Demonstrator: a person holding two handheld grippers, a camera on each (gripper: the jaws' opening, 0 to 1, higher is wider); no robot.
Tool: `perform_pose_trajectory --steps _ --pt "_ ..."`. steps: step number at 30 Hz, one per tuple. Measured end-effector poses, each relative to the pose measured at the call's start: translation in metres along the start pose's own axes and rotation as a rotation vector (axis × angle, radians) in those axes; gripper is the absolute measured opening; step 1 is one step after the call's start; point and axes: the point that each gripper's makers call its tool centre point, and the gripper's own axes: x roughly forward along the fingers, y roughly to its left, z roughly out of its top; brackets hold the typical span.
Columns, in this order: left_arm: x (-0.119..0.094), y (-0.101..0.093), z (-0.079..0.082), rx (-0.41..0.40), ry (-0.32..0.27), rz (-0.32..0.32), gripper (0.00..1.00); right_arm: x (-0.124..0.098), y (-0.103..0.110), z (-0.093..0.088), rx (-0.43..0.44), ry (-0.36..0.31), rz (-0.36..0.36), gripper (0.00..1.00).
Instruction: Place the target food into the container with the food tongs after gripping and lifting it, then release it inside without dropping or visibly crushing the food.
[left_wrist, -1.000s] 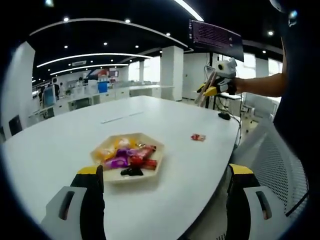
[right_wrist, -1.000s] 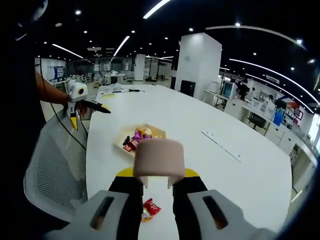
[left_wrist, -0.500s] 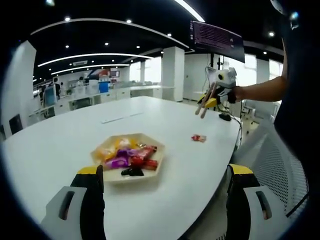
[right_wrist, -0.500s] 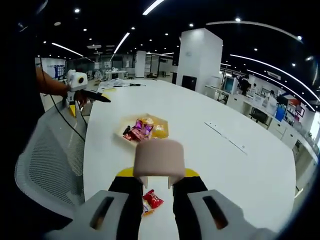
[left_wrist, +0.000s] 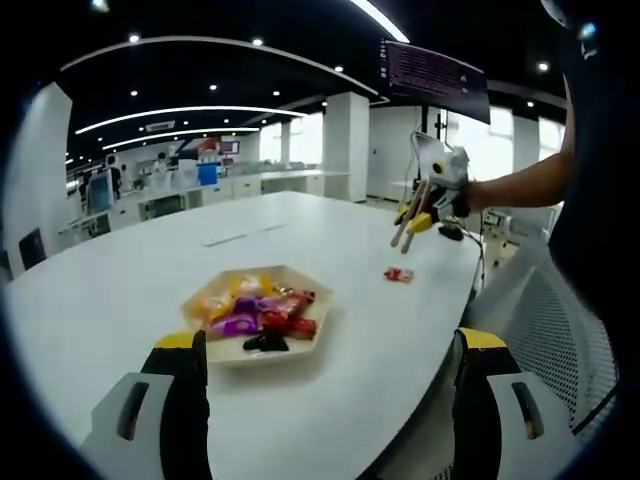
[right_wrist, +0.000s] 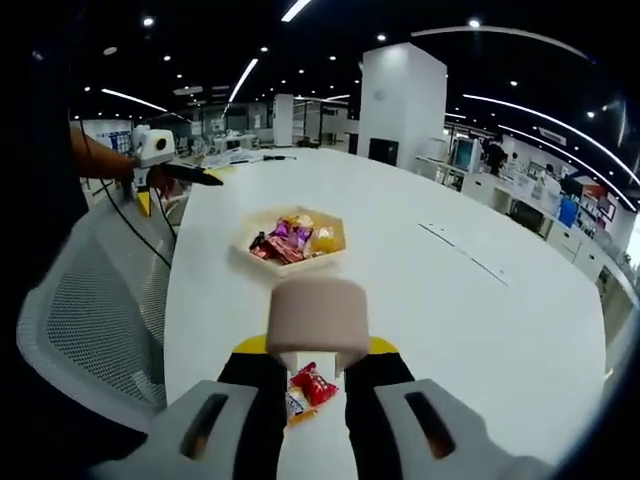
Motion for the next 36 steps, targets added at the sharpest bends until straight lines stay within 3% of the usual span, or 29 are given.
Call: perform_pose_trajectory --steps 17,19,27,31,33,36 --pt "0.0 0.0 0.001 -0.005 -0.002 0.006 1.0 0.024 0.0 -0.027 -0.058 0.079 0.017 0.2" --pt "0.0 0.001 0.001 -0.007 -0.004 0.006 1.0 0.026 -0.007 -0.032 -0.083 0.108 -0.015 0.2" --pt "0.0 0.002 0.0 -0.007 -0.002 0.008 1.0 0.026 -0.013 -0.037 -0.052 0.112 -0.025 0.21" --pt "0.001 0.001 0.0 -0.007 0.0 0.007 1.0 0.025 -0.016 -0.046 -0.008 0.119 -0.023 0.21" --pt "0.0 0.001 0.0 -0.008 0.001 0.007 1.0 0.027 -0.015 -0.045 0.049 0.091 -0.022 0.21" --pt "0.001 0.001 -0.001 -0.008 0.004 0.006 1.0 0.027 -0.018 -0.045 0.067 0.087 -0.042 0.2"
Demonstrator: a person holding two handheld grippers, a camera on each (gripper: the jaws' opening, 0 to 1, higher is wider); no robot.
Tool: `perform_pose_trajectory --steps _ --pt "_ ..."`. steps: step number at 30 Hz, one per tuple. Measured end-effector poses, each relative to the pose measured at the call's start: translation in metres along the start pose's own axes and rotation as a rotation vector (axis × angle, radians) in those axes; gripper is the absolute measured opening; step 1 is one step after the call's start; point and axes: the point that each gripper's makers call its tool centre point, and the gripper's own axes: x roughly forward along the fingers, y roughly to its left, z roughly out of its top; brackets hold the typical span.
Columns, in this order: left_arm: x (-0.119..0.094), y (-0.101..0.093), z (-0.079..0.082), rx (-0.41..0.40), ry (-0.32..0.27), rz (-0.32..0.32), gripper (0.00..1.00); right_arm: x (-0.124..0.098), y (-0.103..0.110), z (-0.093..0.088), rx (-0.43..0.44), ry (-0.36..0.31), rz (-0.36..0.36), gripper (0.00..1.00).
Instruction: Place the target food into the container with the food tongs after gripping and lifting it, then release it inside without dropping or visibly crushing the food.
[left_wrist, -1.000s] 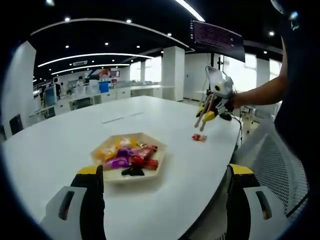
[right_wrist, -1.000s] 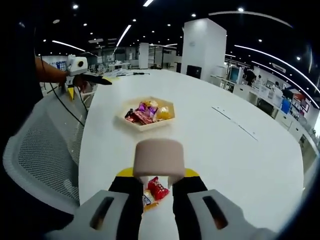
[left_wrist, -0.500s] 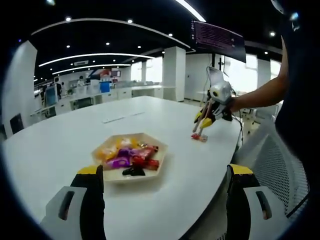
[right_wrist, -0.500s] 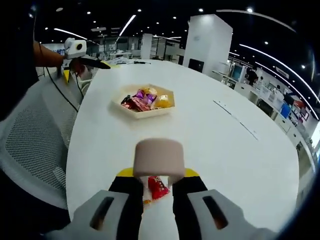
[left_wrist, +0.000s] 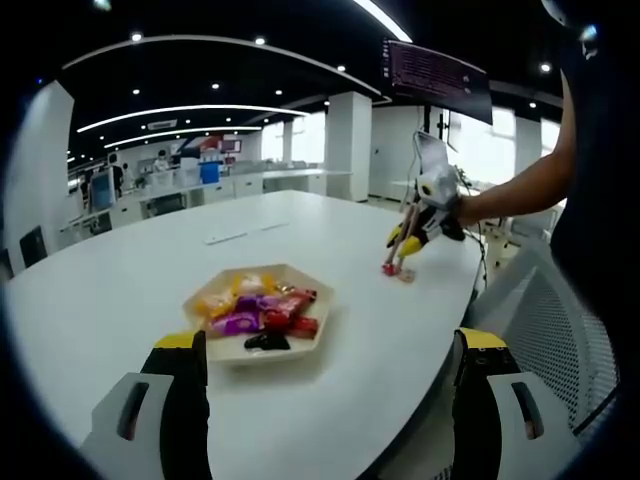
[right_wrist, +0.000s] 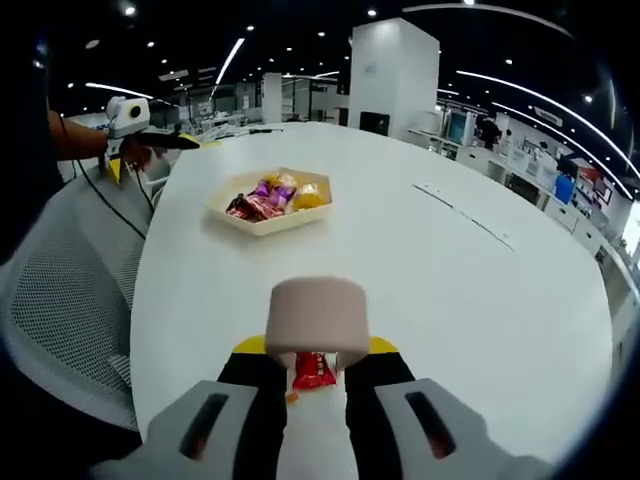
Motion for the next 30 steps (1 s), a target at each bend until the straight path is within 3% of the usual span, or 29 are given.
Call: perform_pose_trajectory --steps 7,11,19,30 --pt "0.001 -0.001 -0.001 -0.002 0.005 -0.005 1.0 0.001 -0.002 0.0 -0.005 0.057 -0.025 0.16" --pt "0.0 0.0 0.0 0.0 0.002 -0.002 1.0 0.002 -0.003 0.002 0.038 0.076 -0.037 0.14" --pt "0.0 0.001 0.0 -0.005 -0.001 -0.001 1.0 0.0 -0.008 0.008 0.064 0.068 -0.047 0.14" --pt "-0.001 0.0 0.002 0.003 -0.013 -0.005 1.0 -0.017 -0.023 0.041 0.072 0.053 -0.077 0.14"
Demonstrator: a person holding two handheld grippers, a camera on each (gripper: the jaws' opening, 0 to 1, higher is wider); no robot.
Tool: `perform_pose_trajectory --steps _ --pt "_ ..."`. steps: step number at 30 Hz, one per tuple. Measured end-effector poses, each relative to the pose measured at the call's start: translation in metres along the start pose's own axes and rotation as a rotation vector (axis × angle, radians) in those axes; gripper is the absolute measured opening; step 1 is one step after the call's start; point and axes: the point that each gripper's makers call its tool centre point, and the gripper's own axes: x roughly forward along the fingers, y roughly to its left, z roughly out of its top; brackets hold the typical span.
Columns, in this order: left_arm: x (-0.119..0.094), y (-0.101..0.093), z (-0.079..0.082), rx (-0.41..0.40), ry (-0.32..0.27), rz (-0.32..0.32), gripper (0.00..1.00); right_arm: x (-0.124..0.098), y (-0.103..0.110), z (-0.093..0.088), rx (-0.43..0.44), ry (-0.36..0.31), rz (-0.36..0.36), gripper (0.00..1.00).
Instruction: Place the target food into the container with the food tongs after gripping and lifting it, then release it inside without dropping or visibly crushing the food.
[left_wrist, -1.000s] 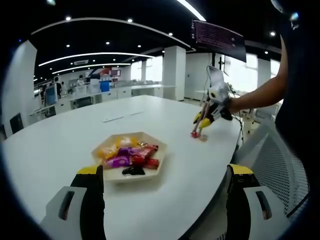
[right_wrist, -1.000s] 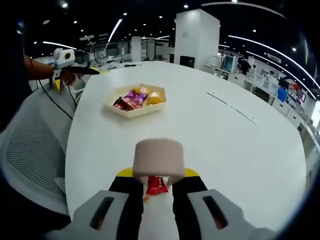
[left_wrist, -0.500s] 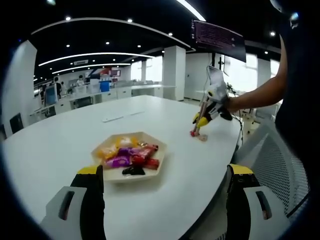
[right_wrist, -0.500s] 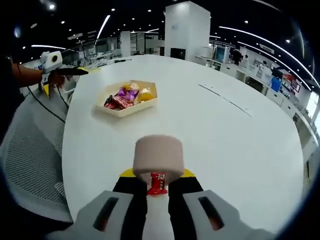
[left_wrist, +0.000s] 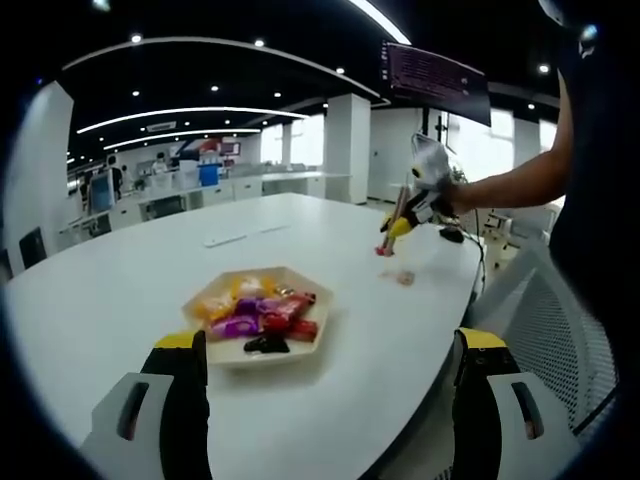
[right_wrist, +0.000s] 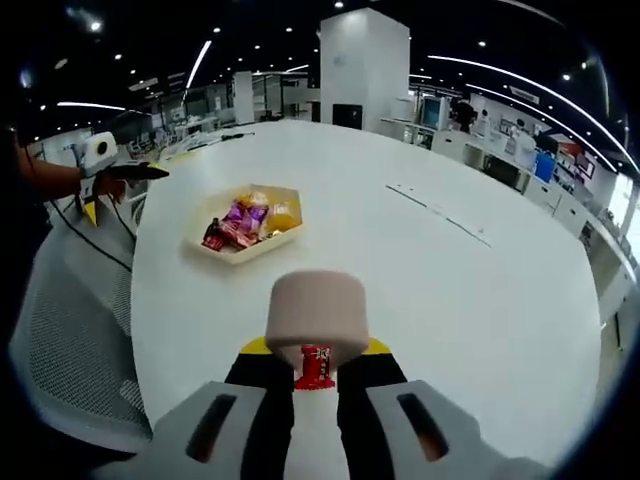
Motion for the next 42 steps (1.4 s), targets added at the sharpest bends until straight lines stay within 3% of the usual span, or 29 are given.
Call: perform_pose_trajectory --steps 6,14,26,42 --pt "0.0 0.001 -0.001 -0.001 0.004 0.005 1.0 -0.015 -0.01 0.025 0.002 -0.028 -0.023 0.14" --pt "0.0 0.001 0.001 -0.001 0.0 0.006 1.0 -0.018 -0.013 0.043 -0.007 -0.035 -0.032 0.14" --pt "-0.001 0.003 0.001 0.005 -0.002 0.016 1.0 -0.009 -0.007 0.057 -0.03 -0.041 -0.015 0.14" --pt "0.0 0.003 0.0 0.007 -0.003 0.014 1.0 0.024 0.025 0.092 -0.08 -0.064 0.054 0.14"
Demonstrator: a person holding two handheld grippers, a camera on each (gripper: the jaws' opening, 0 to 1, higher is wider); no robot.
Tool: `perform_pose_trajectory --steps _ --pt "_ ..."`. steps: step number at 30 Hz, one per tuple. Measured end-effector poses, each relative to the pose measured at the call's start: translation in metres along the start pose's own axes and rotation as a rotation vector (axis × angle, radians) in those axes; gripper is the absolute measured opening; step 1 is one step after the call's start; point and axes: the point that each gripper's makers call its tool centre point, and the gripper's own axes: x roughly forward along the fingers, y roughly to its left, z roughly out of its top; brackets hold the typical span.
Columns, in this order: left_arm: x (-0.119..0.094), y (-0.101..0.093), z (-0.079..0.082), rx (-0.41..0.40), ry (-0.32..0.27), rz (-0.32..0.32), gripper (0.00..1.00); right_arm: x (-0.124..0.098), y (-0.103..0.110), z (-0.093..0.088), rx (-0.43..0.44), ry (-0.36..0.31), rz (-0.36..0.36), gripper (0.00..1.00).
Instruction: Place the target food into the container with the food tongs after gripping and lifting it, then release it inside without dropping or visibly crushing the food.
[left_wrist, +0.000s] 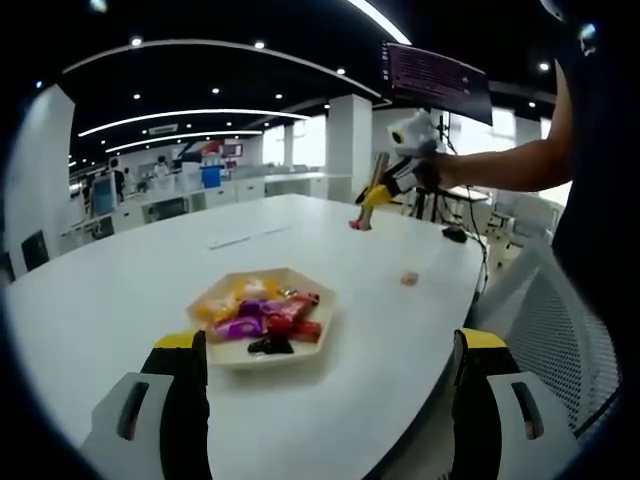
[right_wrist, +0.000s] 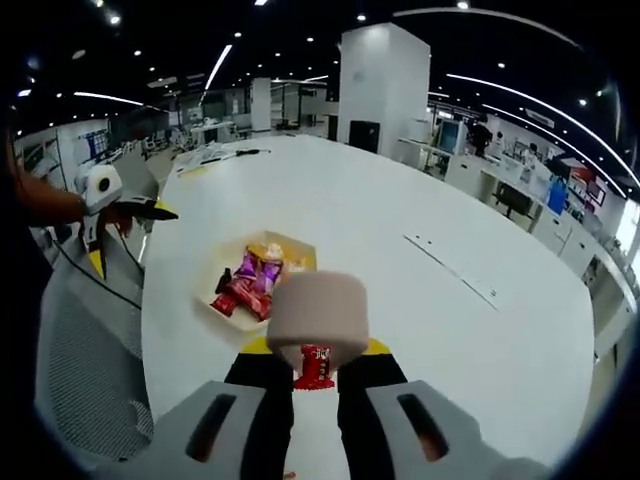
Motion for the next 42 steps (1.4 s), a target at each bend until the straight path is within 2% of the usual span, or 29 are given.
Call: perform_pose_trajectory --steps 6,24,32,42 --pt "0.0 0.0 0.001 0.004 -0.004 0.002 1.0 0.014 0.012 0.017 -0.022 -0.011 0.031 0.14" --pt "-0.001 0.0 0.002 0.009 -0.002 0.006 1.0 0.049 0.042 0.045 -0.06 -0.025 0.101 0.15" --pt "0.0 0.001 0.002 0.009 -0.003 0.011 1.0 0.068 0.061 0.051 -0.067 -0.024 0.131 0.15" --pt "-0.001 0.001 0.002 0.009 -0.006 0.015 1.0 0.082 0.073 0.055 -0.065 -0.02 0.161 0.15"
